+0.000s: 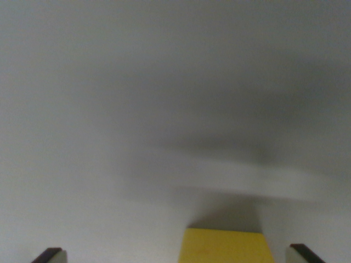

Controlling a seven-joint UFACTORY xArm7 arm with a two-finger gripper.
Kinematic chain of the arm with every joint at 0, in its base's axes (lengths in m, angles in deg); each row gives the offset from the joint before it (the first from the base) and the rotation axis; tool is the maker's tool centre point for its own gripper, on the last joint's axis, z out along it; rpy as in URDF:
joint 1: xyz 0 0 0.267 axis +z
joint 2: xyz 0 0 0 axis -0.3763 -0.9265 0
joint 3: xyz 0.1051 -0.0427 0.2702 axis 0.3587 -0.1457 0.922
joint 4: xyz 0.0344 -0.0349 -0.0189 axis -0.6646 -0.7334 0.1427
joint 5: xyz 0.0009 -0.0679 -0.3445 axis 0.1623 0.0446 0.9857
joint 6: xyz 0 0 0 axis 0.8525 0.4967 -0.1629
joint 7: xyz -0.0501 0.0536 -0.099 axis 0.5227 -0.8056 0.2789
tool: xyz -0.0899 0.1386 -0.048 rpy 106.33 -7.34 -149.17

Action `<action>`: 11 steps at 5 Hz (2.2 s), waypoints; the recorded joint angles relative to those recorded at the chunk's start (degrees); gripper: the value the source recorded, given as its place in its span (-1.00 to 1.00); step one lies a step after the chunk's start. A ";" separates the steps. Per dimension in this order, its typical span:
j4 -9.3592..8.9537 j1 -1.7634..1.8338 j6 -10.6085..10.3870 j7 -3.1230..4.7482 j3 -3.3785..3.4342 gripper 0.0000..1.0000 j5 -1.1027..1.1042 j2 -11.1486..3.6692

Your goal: Pick yellow cube

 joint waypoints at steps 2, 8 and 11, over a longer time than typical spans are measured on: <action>-1.13 -0.40 -1.57 0.83 -0.24 -1.00 -0.30 -0.78; -3.13 -1.12 -4.35 2.31 -0.68 -1.00 -0.82 -2.16; -3.28 -1.17 -4.55 2.42 -0.71 -1.00 -0.86 -2.26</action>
